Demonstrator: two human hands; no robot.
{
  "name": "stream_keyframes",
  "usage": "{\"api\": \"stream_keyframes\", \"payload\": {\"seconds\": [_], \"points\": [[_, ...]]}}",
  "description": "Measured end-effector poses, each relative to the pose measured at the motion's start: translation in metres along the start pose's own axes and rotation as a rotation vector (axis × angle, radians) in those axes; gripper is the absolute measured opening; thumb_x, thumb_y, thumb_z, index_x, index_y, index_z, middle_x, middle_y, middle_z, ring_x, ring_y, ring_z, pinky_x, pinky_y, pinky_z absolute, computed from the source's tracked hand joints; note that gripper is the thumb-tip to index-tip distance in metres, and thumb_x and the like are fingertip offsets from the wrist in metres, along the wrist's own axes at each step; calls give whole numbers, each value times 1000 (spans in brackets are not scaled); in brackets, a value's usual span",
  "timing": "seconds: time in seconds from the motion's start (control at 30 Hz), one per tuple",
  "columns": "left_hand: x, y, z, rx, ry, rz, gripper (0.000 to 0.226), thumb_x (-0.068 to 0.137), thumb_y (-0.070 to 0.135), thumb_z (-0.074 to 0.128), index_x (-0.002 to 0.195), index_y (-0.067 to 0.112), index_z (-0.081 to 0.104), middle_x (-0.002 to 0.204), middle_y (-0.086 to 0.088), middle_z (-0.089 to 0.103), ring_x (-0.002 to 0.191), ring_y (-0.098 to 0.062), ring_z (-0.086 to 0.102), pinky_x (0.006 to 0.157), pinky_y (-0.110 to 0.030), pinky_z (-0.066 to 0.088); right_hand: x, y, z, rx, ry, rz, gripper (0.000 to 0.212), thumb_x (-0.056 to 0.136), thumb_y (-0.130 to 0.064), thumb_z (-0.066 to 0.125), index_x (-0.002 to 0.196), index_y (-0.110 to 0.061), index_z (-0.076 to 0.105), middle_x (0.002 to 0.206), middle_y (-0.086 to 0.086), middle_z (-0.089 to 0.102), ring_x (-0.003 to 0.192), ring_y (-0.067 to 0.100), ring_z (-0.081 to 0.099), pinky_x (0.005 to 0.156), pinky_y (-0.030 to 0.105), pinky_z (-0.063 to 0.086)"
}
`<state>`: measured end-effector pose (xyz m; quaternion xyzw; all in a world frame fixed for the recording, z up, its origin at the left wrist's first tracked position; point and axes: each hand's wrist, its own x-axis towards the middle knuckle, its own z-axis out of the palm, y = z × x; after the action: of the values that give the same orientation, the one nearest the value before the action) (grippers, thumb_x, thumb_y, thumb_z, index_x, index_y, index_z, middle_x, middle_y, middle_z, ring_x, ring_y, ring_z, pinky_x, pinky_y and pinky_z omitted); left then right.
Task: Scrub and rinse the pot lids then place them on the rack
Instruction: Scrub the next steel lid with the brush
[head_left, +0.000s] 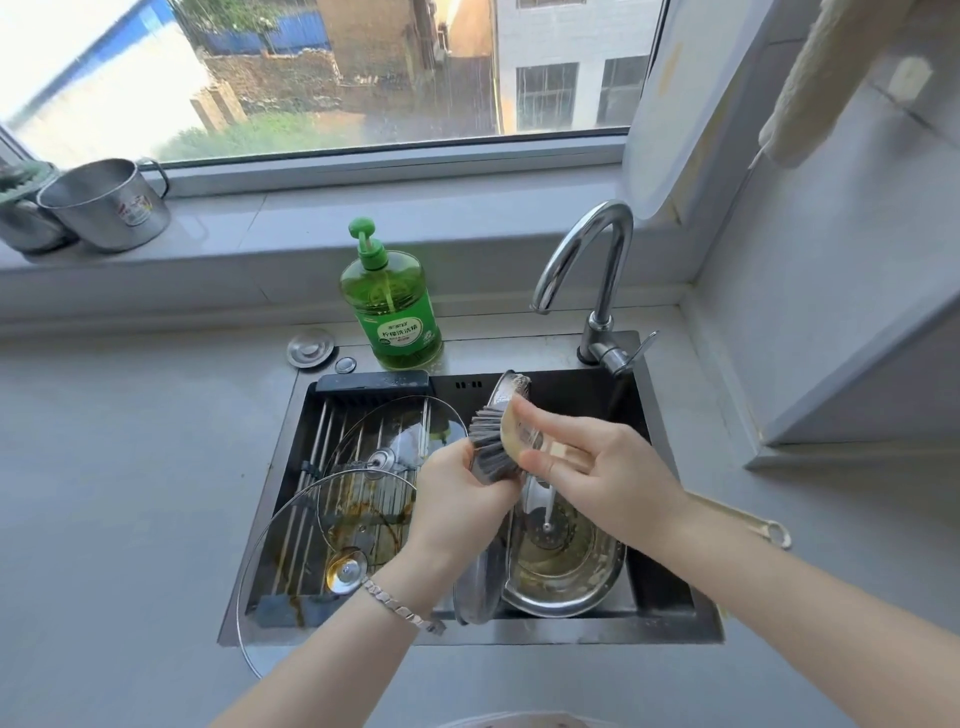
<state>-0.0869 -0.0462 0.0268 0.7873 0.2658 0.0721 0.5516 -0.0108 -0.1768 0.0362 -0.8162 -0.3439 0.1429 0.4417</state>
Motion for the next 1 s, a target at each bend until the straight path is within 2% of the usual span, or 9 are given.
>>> {"api": "stream_keyframes", "payload": {"seconds": [0.07, 0.13, 0.27, 0.43, 0.6, 0.7, 0.83, 0.9, 1.0], "points": [[-4, 2, 0, 30, -35, 13, 5, 74, 5, 70, 74, 7, 66, 65, -7, 67, 59, -21, 60, 59, -37, 53, 17, 16, -13, 166, 67, 172, 44, 85, -40, 62, 126, -46, 49, 49, -11, 37, 50, 6, 32, 58, 23, 30], [-8, 6, 1, -12, -63, -13, 7, 73, 3, 71, 76, 9, 67, 71, -9, 71, 69, -28, 67, 66, -41, 57, 26, 22, -18, 214, 123, 263, 44, 84, -41, 63, 127, -42, 53, 53, -7, 30, 54, 9, 30, 58, 24, 28], [-4, 9, -5, -127, -29, -51, 7, 75, 3, 72, 80, 6, 69, 77, -15, 72, 79, -38, 67, 74, -52, 55, 3, 3, 2, 349, 38, 122, 41, 82, -34, 68, 117, -50, 55, 54, -4, 31, 55, 13, 29, 57, 26, 29], [-6, 16, -4, -196, -61, -91, 13, 75, -2, 70, 82, 9, 69, 73, -7, 73, 71, -26, 71, 67, -42, 60, 22, 23, -14, 445, 185, 397, 47, 83, -33, 66, 129, -30, 55, 54, 1, 27, 51, 11, 29, 45, 12, 28], [8, 21, -17, -251, -58, -50, 17, 72, -1, 76, 86, 6, 70, 75, -5, 74, 72, -20, 72, 66, -32, 59, -3, 3, 3, 536, 128, 297, 42, 84, -20, 64, 123, -32, 55, 49, -4, 31, 44, 4, 30, 45, 8, 32], [5, 27, -13, -269, -115, -66, 11, 74, 13, 76, 79, 9, 67, 65, -1, 71, 62, -16, 69, 57, -29, 57, 17, 16, -12, 564, 201, 459, 43, 85, -26, 65, 128, -25, 56, 60, 8, 36, 40, 3, 29, 38, 8, 27], [10, 25, -13, -359, 45, -137, 71, 71, 59, 56, 84, -10, 60, 71, -17, 55, 66, -27, 52, 66, -42, 47, -4, -9, 2, 547, 51, 281, 41, 83, -22, 67, 122, -33, 58, 50, -5, 29, 48, 6, 27, 50, 11, 30], [14, 22, -14, -410, 108, -216, 68, 78, 66, 46, 89, 2, 63, 81, -14, 53, 73, -27, 48, 70, -42, 42, -2, -7, 5, 503, 44, 275, 41, 83, -24, 68, 121, -35, 59, 51, -3, 30, 52, 9, 28, 54, 16, 31], [15, 21, -10, -415, 156, -253, 48, 90, 57, 43, 93, 12, 60, 85, -13, 54, 74, -27, 49, 67, -43, 41, 15, 7, -1, 468, 112, 436, 43, 83, -32, 67, 124, -34, 56, 55, 9, 35, 56, 15, 31, 57, 25, 31]]}}
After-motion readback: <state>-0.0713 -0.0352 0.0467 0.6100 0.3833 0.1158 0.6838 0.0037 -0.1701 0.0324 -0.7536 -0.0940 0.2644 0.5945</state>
